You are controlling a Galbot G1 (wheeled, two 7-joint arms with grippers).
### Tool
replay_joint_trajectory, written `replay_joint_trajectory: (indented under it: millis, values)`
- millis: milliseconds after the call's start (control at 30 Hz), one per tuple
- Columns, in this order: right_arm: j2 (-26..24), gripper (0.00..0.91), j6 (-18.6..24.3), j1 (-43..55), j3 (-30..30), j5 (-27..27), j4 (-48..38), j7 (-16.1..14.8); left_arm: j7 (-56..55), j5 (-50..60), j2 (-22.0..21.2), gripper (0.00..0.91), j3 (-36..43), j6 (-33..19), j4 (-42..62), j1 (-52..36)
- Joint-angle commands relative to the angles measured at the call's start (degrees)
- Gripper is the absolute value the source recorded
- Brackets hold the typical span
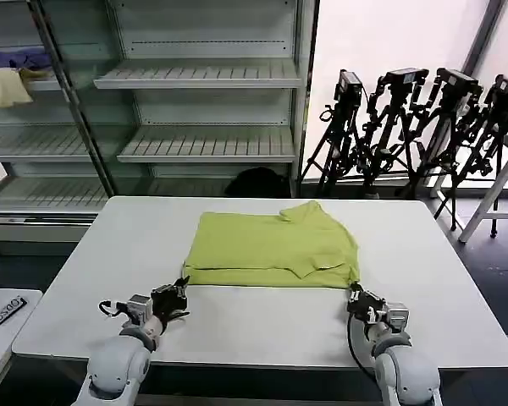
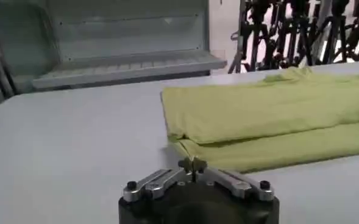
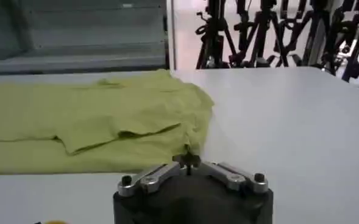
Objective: Fold and organize the clothes.
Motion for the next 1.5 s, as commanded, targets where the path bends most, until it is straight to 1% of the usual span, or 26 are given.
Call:
replay_joint_trajectory:
  millis: [33, 267, 367, 600, 867, 1167, 1300, 1333, 1367, 1400, 1433, 1500]
  values:
    - [0.26, 0.0, 0.06, -8.78, -0.78, 1.55, 7.12, 0.59, 0.78, 0.1, 1.83, 0.0, -2.61, 0.24, -8.84, 8.24]
    - [0.19, 0.0, 0.05, -14.57, -1.41, 2.78, 11.41, 1.53, -0.6, 1.31, 2.0, 0.0, -6.83, 0.07, -15.14, 16.62]
    - [0.39, 0.0, 0.07, -16.52, -2.04, 2.96, 12.69, 2.09, -1.01, 0.7, 1.08, 0.0, -8.91, -0.21, -16.54, 19.76]
    - [0.89, 0.0, 0.1, -19.35, -3.55, 2.95, 14.11, 2.79, -2.46, 0.59, -0.27, 0.0, -10.51, -2.81, -18.27, 24.96]
    - [1.08, 0.0, 0.1, -20.25, -6.1, 2.38, 15.25, 2.98, -2.68, 0.12, -0.41, 0.0, -14.04, -3.19, -19.49, 26.86]
    - [1.63, 0.0, 0.13, -19.57, -9.93, 0.05, 14.86, 4.08, -3.63, 0.26, -0.99, 0.0, -13.51, -3.83, -18.25, 27.01]
    - [1.53, 0.0, 0.12, -19.72, -10.01, -0.02, 15.32, 4.11, -3.48, 0.21, -0.9, 0.0, -13.7, -4.31, -17.98, 26.86]
    - [1.47, 0.06, 0.12, -19.78, -9.95, -0.08, 15.4, 4.01, -3.57, 0.21, -0.9, 0.0, -13.71, -4.3, -17.92, 26.73]
    - [1.38, 0.333, 0.14, -19.93, -9.89, -0.28, 15.5, 3.86, -3.74, 0.22, -0.94, 0.03, -13.68, -4.28, -17.73, 26.57]
    - [1.19, 0.907, 0.15, -20.15, -9.83, -0.48, 15.6, 3.73, -4.07, 0.23, -0.94, 0.322, -13.57, -4.43, -17.44, 26.39]
    - [1.16, 0.907, 0.16, -20.2, -9.84, -0.47, 15.64, 3.84, -4.29, 0.24, -0.94, 0.907, -13.5, -4.58, -17.26, 26.25]
    - [1.39, 0.907, 0.19, -20.38, -9.6, -0.94, 15.68, 4.14, -4.67, 0.24, -1.0, 0.907, -13.31, -4.61, -17.0, 25.92]
